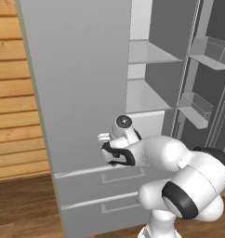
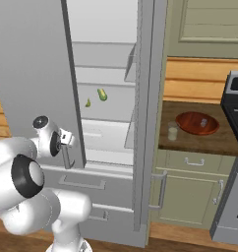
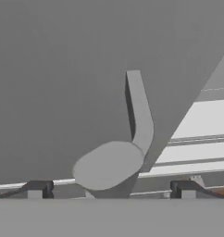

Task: Grab a lemon wedge from the fridge and one ice cube from the ice bowl, and put them in the glass of lemonade.

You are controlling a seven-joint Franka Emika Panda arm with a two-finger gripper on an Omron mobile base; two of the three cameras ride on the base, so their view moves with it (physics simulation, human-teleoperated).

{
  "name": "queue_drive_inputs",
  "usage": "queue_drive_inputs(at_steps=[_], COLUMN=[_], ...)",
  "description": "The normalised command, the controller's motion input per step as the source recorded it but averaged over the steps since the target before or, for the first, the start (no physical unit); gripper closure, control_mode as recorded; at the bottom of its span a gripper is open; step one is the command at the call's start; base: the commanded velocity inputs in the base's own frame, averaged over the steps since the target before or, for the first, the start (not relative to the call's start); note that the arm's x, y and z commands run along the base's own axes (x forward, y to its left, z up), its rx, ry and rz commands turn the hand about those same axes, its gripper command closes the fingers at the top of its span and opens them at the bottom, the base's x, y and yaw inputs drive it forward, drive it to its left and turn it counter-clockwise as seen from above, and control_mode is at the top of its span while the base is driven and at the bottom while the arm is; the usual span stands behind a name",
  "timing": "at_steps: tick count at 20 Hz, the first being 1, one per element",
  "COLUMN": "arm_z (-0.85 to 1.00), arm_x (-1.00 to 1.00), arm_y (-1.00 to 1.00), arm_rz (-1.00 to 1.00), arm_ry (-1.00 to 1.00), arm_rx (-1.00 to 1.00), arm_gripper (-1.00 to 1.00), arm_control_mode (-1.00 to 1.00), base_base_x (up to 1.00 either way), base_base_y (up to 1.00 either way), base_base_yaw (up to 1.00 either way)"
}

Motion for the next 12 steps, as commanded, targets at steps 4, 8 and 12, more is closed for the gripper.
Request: queue_drive_inputs(at_steps=[4,8,12], arm_z=[-0.29,-0.21,-0.13], arm_x=[0.49,0.43,0.45], arm_y=[0.0,0.0,0.05], arm_rz=[0.0,0.0,0.0], arm_ry=[-0.02,0.0,0.0], arm_rx=[0.0,0.0,0.0], arm_gripper=[-1.0,-1.0,1.0], arm_control_mode=[-1.0,-1.0,-1.0], base_base_x=[0.0,0.0,0.0], base_base_y=[0.0,0.0,0.0], base_base_yaw=[0.0,0.0,0.0])
